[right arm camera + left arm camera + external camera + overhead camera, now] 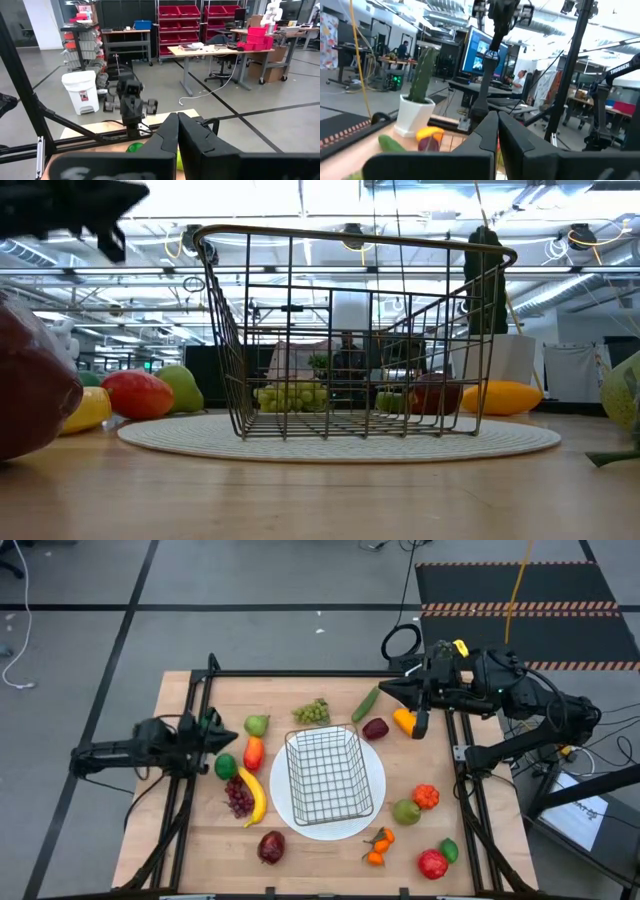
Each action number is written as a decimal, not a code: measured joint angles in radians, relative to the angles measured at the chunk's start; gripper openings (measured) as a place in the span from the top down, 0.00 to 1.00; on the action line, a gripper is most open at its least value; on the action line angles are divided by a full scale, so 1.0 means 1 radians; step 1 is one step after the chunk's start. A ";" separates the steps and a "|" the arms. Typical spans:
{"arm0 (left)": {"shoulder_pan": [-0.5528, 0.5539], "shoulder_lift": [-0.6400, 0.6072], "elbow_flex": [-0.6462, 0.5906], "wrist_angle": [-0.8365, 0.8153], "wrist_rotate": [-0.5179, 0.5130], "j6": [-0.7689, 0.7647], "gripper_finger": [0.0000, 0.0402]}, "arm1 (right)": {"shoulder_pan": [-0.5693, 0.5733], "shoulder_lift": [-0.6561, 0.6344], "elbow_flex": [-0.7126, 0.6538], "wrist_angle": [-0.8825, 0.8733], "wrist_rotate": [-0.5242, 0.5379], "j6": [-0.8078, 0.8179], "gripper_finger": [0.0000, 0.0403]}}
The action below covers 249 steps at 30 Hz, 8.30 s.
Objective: Build produce basket
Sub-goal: Put the yellow mango into the black wire basket
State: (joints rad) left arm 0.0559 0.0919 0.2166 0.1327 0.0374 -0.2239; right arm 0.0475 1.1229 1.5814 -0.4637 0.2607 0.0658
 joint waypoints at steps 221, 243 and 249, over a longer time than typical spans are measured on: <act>0.077 1.256 1.536 -0.960 0.052 0.070 0.96 | -0.353 -0.401 -0.820 1.014 -0.262 0.802 0.51; 0.104 1.190 1.535 -1.007 0.096 0.110 0.96 | -0.159 -0.053 -0.301 0.866 -0.366 0.353 0.51; 0.116 1.177 1.535 -1.002 0.096 0.133 0.96 | -0.134 -0.066 -0.299 0.857 -0.374 0.309 0.51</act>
State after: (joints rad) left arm 0.1717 1.2686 1.7519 -0.8696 0.1334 -0.0907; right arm -0.0868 1.0571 1.2821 0.3931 -0.1128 0.3750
